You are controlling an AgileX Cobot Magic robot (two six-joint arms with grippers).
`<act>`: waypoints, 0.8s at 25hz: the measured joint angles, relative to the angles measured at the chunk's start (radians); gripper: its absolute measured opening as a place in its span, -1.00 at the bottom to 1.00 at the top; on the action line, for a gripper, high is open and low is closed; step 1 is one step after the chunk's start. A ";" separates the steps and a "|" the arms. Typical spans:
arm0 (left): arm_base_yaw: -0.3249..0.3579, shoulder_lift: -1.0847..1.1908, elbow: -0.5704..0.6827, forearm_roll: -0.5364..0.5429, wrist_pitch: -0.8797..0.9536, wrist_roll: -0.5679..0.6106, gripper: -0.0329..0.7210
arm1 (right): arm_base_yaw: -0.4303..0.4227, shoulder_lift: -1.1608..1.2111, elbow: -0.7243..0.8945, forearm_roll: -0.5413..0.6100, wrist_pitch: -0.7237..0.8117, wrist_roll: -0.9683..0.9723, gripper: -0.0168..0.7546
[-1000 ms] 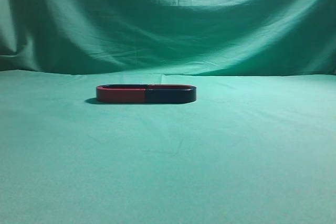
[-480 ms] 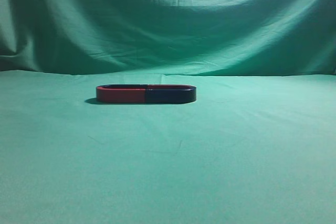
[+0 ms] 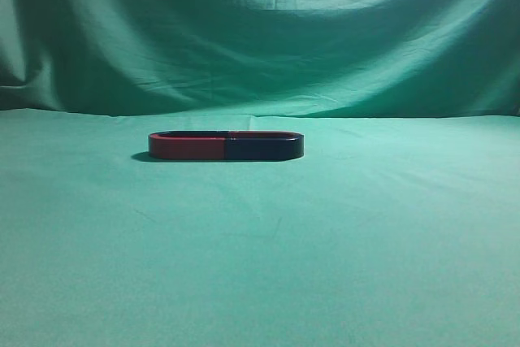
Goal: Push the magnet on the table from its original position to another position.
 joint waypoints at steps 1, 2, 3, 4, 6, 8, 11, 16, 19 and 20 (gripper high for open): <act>0.000 0.000 0.000 0.000 0.000 0.000 0.07 | 0.000 -0.024 0.029 -0.009 -0.014 0.000 -0.96; 0.000 0.000 0.000 0.000 0.000 0.000 0.07 | 0.000 -0.055 0.061 -0.019 -0.035 0.000 -0.96; 0.000 0.000 0.000 0.000 0.000 0.000 0.07 | 0.000 -0.085 0.091 -0.030 -0.061 0.000 -0.96; 0.000 0.000 0.000 0.000 0.000 0.000 0.07 | 0.000 -0.111 0.127 -0.045 -0.097 0.000 -0.96; 0.000 0.000 0.000 0.000 0.000 0.000 0.07 | -0.005 -0.176 0.208 -0.087 -0.188 0.000 -0.96; 0.000 0.000 0.000 0.000 0.000 0.000 0.07 | -0.046 -0.241 0.289 -0.112 -0.300 0.000 -0.96; 0.000 0.000 0.000 0.000 0.000 0.000 0.07 | -0.166 -0.331 0.417 -0.121 -0.465 0.000 -0.96; 0.000 0.000 0.000 0.000 0.000 0.000 0.07 | -0.354 -0.441 0.594 -0.111 -0.555 0.000 -0.96; 0.000 0.000 0.000 0.000 0.000 0.000 0.07 | -0.410 -0.452 0.670 -0.105 -0.569 0.000 -0.96; 0.000 0.000 0.000 0.000 0.000 0.000 0.07 | -0.415 -0.452 0.692 -0.104 -0.572 0.000 -0.96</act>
